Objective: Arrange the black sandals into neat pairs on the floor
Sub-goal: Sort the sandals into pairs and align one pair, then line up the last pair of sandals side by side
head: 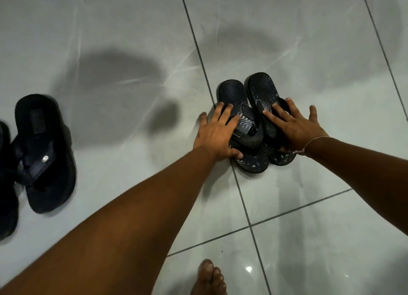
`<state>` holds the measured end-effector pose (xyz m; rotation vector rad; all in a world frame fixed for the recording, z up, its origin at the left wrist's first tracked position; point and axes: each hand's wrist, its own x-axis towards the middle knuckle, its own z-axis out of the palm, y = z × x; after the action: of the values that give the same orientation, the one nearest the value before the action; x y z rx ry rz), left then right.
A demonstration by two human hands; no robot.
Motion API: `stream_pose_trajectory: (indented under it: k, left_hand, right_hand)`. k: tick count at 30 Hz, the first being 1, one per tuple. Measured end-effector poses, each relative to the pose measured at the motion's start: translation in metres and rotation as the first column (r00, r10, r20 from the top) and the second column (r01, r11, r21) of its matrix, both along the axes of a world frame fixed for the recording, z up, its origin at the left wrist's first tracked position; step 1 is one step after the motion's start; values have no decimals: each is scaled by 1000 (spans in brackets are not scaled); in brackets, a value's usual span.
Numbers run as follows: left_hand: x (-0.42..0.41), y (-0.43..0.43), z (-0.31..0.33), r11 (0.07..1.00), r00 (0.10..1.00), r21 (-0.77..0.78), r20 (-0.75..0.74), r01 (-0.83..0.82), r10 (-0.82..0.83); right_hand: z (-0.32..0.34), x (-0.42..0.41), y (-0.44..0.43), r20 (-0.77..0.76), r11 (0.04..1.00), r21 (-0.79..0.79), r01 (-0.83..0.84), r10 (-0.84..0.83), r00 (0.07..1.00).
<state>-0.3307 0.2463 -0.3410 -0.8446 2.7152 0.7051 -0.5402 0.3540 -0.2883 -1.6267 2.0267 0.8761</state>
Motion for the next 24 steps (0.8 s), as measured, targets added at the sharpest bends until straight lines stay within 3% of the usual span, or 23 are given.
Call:
stream_pose_trajectory:
  k: [6, 9, 11, 14, 17, 24]
  left_hand:
    - [3, -2, 13, 1000, 1000, -25, 4, 12, -12]
    - [33, -12, 35, 997, 988, -32, -144, -68, 63]
    - [85, -34, 54, 984, 968, -5, -176, -180, 176]
    - [203, -77, 79, 961, 961, -44, -63, -271, 268]
    - [332, -116, 109, 975, 975, -114, 96, -189, 200]
    - [531, -169, 95, 979, 897, -146, 397, -144, 192]
  right_hand:
    - [13, 13, -9, -104, 998, 16, -55, 57, 993]
    - [30, 39, -13, -112, 988, -157, 11, -29, 993]
    - [43, 77, -30, -19, 956, -285, 62, -70, 997]
    - [52, 167, -77, 203, 926, -363, 104, -30, 979]
    - [50, 279, -133, 355, 931, -364, 35, 104, 929]
    - [13, 461, -217, 427, 950, -254, -182, 279, 860]
